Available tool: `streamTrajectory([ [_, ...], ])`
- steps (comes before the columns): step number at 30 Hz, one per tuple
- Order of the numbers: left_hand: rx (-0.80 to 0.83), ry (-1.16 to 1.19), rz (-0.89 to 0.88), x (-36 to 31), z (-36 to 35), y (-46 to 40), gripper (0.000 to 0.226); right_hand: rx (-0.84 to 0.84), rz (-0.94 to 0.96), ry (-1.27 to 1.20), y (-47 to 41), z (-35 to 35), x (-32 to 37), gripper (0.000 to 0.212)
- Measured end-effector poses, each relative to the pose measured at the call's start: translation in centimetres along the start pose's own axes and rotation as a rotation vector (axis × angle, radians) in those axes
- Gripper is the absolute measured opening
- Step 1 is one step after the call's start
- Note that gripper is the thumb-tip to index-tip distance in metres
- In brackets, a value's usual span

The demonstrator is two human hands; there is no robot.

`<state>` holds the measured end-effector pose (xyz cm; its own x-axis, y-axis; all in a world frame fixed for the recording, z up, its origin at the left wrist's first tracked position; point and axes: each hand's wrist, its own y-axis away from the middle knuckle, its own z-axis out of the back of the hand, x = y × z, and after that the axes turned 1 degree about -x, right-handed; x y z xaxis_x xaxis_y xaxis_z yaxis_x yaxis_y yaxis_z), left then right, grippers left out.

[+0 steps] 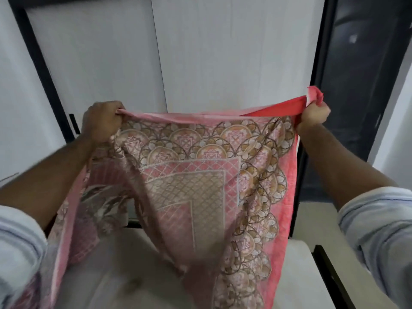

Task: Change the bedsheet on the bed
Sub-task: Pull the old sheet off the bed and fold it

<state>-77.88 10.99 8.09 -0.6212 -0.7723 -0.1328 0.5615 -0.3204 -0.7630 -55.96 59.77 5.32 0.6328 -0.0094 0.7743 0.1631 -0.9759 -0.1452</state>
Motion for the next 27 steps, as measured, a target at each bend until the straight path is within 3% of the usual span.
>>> streamTrajectory([
  [3, -0.009, 0.007, -0.059, -0.8, -0.8, -0.2, 0.013, 0.016, 0.148, -0.223, 0.4, 0.1, 1.3, 0.018],
  [7, -0.008, 0.091, -0.045, -2.0, -1.8, -1.1, 0.012, 0.198, 0.101, -0.501, -0.1, -1.8, 6.0, 0.035],
  [9, 0.015, 0.179, 0.014, -2.8, -2.9, -1.3, 0.010, 0.282, 0.079, -0.392, -0.2, -2.0, 7.3, 0.047],
  [11, 0.025, 0.257, 0.082, -3.7, -4.1, -1.2, 0.018, 0.448, -0.059, -0.174, 0.1, -0.9, 6.3, 0.053],
  [13, 0.024, 0.320, 0.113, -5.3, -5.3, -0.6, 0.027, 0.713, -0.272, 0.160, 2.1, 1.3, 4.4, 0.036],
  [16, 0.009, 0.369, 0.156, -7.8, -6.5, -0.4, 0.028, 1.180, -0.414, 0.601, 8.5, 4.7, 1.3, 0.020],
  [19, 0.002, 0.437, 0.245, -8.8, -7.1, -0.9, 0.031, 1.437, -0.631, 0.575, 16.5, 6.9, -2.9, 0.020],
  [22, 0.016, 0.535, 0.299, -8.5, -6.8, -1.4, 0.040, 1.800, -0.842, 0.509, 22.4, 8.1, -7.1, 0.024],
  [24, 0.031, 0.527, 0.245, -8.2, -6.0, -1.6, 0.042, 1.841, -0.860, 0.503, 25.5, 8.5, -9.9, 0.027],
  [27, 0.047, 0.513, 0.174, -7.4, -5.1, -1.9, 0.040, 1.691, -0.825, 0.452, 29.8, 9.2, -14.3, 0.022],
])
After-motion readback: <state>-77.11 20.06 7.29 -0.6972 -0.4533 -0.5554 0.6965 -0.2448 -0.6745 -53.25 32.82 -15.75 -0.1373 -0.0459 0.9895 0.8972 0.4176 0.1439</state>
